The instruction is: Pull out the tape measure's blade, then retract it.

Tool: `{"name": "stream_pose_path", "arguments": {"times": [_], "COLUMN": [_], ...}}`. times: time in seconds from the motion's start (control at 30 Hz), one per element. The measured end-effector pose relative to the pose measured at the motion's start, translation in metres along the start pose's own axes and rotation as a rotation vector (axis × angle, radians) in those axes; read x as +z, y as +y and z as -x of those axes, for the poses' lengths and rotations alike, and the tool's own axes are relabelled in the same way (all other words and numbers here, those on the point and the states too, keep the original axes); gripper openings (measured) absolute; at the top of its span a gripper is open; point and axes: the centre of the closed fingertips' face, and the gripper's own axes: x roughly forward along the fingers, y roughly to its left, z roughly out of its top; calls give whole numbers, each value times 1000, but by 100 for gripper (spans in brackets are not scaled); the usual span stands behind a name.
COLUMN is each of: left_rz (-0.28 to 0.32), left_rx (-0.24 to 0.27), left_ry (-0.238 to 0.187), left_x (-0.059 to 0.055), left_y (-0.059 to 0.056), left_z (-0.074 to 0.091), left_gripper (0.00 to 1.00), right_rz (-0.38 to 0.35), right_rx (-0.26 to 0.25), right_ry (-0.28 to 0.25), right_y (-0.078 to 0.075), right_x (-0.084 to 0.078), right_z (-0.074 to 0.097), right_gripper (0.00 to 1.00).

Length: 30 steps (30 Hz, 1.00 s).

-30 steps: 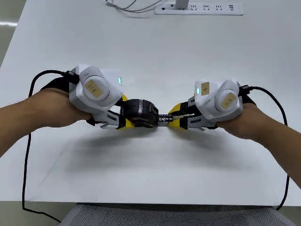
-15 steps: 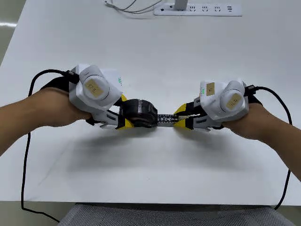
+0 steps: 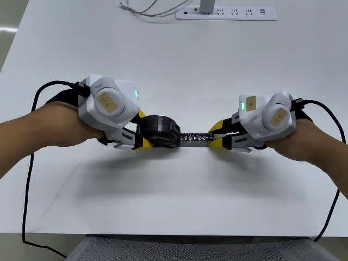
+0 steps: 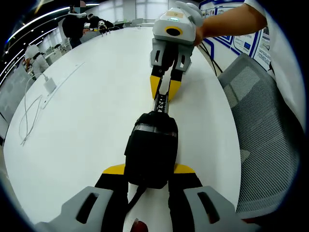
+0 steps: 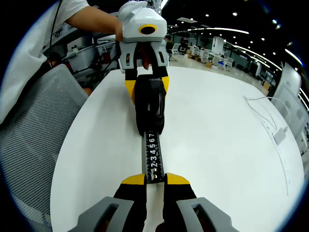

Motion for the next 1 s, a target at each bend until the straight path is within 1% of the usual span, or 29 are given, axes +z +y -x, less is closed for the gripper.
{"name": "stream_pose_path", "arguments": {"times": [0.3,0.37,0.53,1.0], "left_rz": [-1,-8,-6,-12], "left_rx": [-3,-1,-1,1], "left_ry": [-5,0,-2,2], "left_x": [0,0,0,1], "left_y": [0,-1,-1,-1], "left_z": [0,0,-1,-1], "left_gripper": [27,27,27,27], "right_rz": [4,4,13,3], "right_rx": [-6,-6,-12,-19], "right_ry": [24,28,41,67], "right_y": [-1,-1,-1,0], "right_x": [-7,-11,-17,-32], "right_z": [8,11,16,29], "right_gripper": [8,8,8,8]}}
